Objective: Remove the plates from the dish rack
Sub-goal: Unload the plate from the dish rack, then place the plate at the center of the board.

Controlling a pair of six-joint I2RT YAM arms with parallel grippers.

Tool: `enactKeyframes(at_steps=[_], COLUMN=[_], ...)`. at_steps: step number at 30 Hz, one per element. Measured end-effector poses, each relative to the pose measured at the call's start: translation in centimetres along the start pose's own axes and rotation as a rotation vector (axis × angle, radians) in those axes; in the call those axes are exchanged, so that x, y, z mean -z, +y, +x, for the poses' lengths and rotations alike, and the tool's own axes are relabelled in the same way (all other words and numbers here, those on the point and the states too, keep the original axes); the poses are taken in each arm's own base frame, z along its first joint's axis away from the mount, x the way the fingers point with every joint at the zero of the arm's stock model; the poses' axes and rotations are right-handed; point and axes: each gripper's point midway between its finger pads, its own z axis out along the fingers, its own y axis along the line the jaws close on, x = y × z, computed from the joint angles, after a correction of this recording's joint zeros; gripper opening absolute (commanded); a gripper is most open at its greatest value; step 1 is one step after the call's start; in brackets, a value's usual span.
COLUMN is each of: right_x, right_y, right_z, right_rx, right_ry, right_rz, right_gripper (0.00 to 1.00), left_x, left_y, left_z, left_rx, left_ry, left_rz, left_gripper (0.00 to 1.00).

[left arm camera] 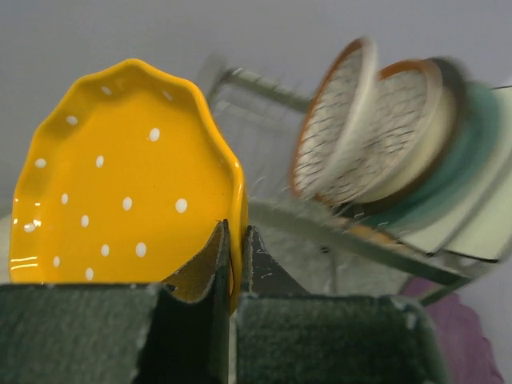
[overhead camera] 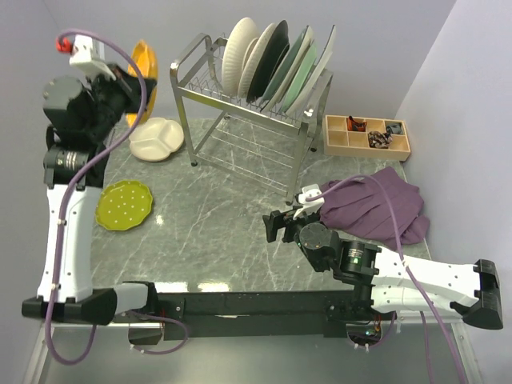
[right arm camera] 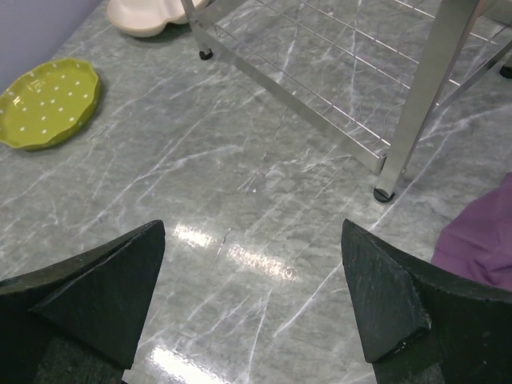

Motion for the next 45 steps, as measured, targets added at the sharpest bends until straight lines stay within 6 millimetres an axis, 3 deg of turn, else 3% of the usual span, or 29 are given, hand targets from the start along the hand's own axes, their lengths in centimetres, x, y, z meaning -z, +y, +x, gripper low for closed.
enactKeyframes(at_steps=[5,10,13,16,21,25,33,38,45], right_x=[-0.1,-0.1,-0.1,-0.1,-0.2,-0.2,-0.3,-0.4,-0.5], right_y=[0.1,0.1,0.1,0.2,0.3,0.3,0.5,0.5,0.5], right_z=[0.2,0.2,0.1,0.1,0.0,0.0,0.3,0.4,0.6], right_rx=[0.006,0.006,0.004,0.001,-0.003,-0.002,0.006,0.009,0.018], right_ry=[0.004,0.005,0.003,0.0,-0.002,-0.001,0.008,0.008,0.014], right_rz=[0.0,-0.001,-0.002,-0.005,-0.007,-0.01,-0.011,-0.011,-0.008], right_gripper=[0.97,0.96,0.96,0.96,0.97,0.97,0.97,0.97,0.97], left_x=[2.5,6.5,8.9,10.5,11.3,10.4,8.9,9.1,9.3], left_y=[6.8,13.9,16.6,18.2,19.8,21.1,23.6,25.1,26.2], left_z=[7.4,17.0,21.7,24.7,26.4,27.4,31.2,33.7,35.2], left_rx=[0.016,0.0,-0.014,-0.029,-0.055,-0.081,-0.143,-0.18,-0.208], left_ry=[0.126,0.312,0.414,0.472,0.492,0.473,0.587,0.669,0.716], left_rz=[-0.303,-0.612,-0.731,-0.805,-0.87,-0.888,-0.904,-0.942,-0.968], left_gripper=[0.01,0.01,0.01,0.01,0.01,0.01,0.01,0.01,0.01])
